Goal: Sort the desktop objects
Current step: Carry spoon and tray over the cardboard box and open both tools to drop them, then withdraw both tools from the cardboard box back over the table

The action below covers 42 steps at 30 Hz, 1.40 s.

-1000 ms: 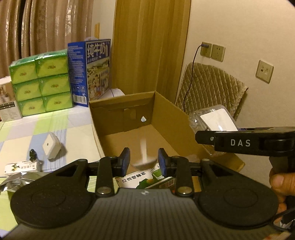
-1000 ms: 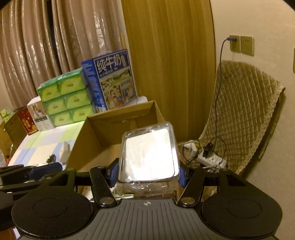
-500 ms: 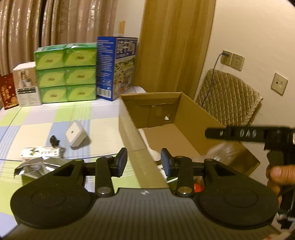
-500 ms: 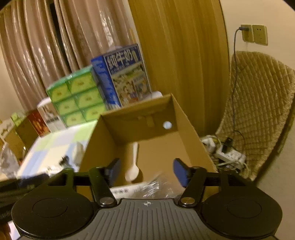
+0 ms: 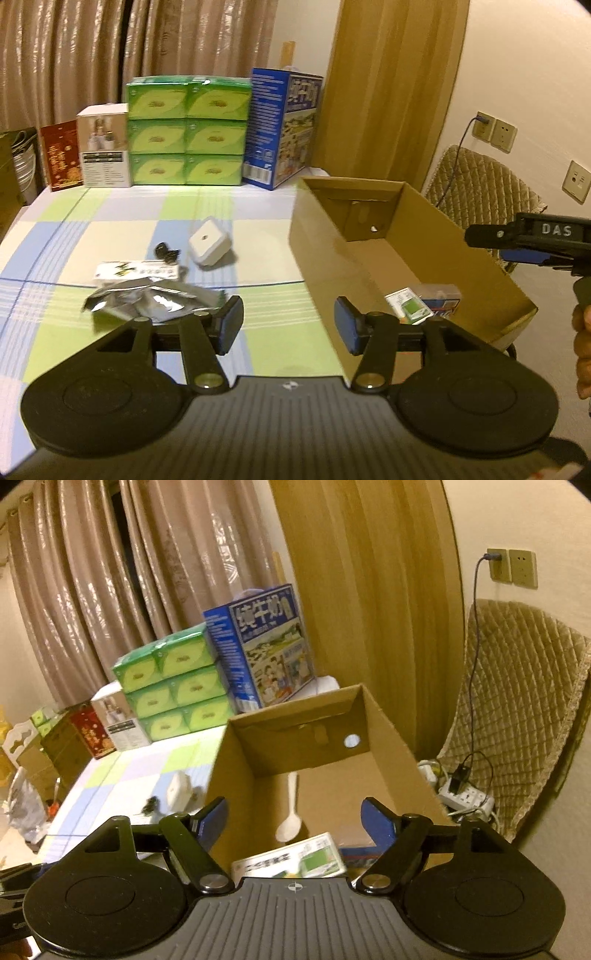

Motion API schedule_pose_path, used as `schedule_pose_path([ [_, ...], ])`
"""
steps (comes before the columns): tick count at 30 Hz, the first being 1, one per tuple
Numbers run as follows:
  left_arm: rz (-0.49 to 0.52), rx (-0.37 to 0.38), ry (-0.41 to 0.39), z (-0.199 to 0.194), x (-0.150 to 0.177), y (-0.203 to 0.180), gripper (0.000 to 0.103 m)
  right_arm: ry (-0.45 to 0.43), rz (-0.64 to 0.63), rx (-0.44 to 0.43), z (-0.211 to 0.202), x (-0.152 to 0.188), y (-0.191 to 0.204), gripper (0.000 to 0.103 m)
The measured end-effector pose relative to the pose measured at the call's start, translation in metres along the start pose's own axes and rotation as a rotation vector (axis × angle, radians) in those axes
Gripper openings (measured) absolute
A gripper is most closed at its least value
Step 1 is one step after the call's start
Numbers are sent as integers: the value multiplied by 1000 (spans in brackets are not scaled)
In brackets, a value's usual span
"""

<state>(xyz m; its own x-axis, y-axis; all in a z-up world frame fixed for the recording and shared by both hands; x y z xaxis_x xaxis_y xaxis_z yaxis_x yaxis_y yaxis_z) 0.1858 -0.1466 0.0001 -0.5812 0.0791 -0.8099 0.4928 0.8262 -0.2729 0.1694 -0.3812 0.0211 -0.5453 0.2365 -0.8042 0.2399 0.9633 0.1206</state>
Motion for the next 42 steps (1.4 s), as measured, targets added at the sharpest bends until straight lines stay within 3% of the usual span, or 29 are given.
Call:
schedule_pose_path([
  [18, -28, -135, -31, -85, 21, 67, 77, 25, -108, -137, -37, 34, 93, 92],
  [26, -26, -167, -5, -101, 28, 87, 90, 22, -174, -157, -44, 44, 116, 96],
  [42, -25, -215, 44, -114, 37, 117, 101, 26, -293, -184, -41, 58, 155, 101],
])
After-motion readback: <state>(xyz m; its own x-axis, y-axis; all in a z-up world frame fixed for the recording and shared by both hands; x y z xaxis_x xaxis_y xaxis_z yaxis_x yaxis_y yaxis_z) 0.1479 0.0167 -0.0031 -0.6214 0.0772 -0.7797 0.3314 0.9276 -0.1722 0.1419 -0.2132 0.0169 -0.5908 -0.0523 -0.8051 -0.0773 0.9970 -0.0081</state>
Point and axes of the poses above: each gripper's, at about its wrist camera, not at the fingertips, and z roughly the way its jaws point, y to its left, x to its underside, the point moved 5 cm from there along z, roughly the way its jaws point, and after that the axes turned 13 degrees about x, right-handed, at the moved point
